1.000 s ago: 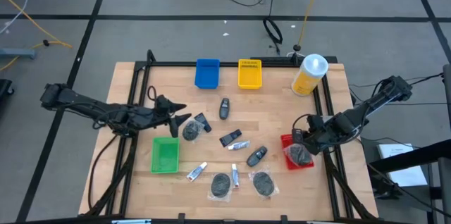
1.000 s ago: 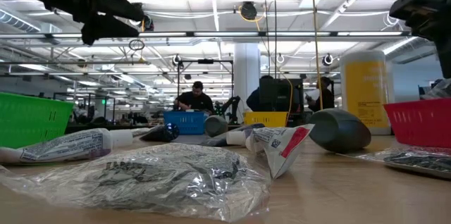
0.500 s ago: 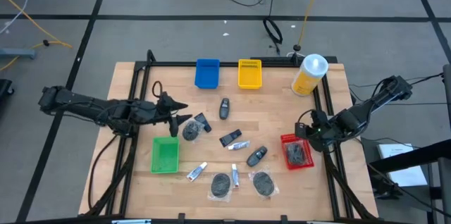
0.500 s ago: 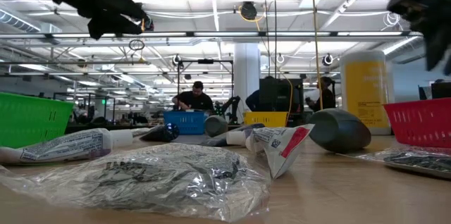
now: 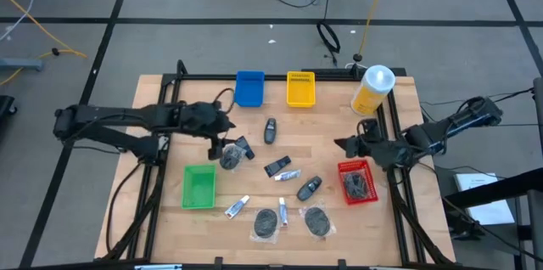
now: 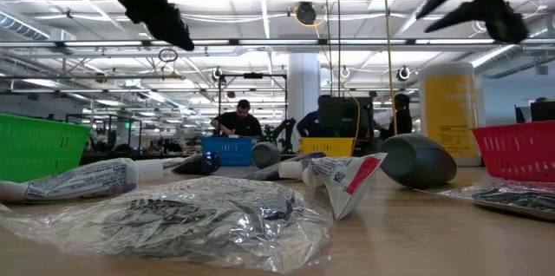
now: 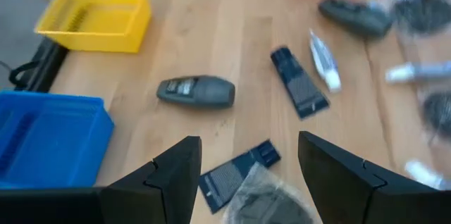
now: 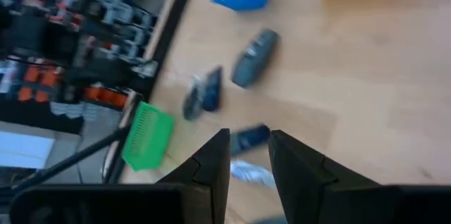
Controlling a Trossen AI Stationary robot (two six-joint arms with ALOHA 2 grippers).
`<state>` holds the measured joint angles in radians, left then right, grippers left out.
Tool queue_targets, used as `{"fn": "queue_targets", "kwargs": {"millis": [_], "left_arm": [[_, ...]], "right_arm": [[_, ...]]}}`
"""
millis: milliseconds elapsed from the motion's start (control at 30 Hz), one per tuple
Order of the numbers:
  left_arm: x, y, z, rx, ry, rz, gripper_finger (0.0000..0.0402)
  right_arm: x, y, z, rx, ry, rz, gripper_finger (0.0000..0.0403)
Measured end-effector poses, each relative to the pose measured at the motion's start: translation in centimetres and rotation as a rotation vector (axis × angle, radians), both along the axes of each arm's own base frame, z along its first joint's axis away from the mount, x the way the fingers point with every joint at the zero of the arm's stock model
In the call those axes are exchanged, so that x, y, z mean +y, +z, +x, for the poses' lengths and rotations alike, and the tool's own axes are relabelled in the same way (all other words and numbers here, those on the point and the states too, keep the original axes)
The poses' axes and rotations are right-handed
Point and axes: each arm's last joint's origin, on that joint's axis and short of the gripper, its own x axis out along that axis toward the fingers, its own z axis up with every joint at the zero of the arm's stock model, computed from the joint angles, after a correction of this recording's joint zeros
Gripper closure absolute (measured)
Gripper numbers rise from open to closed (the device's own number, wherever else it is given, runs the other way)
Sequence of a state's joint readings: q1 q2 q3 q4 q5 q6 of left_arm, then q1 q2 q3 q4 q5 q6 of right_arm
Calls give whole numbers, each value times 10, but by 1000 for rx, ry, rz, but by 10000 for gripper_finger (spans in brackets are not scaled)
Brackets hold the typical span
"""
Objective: Pick & Place Travel size toiletries
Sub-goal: Put the blue shaving cream into the green basket
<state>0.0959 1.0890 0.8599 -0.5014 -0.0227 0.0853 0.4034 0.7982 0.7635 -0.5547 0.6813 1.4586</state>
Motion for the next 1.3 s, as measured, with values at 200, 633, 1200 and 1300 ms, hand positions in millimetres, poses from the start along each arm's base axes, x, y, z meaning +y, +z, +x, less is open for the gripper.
{"fn": "queue_targets", "kwargs": {"millis": [200, 633, 1200, 1300], "left_arm": [[14, -13, 29, 85, -166, 34, 167], [10, -91, 71, 346, -506, 138, 167], [14, -145, 91, 452, -558, 139, 167], [16, -148, 91, 446, -570, 107, 169]], "right_arm": [[-9, 10, 9, -63, 5, -91, 312], [-20, 1, 13, -31, 2, -37, 312], [-24, -3, 13, -28, -31, -19, 312], [-24, -3, 13, -28, -31, -19, 312]]}}
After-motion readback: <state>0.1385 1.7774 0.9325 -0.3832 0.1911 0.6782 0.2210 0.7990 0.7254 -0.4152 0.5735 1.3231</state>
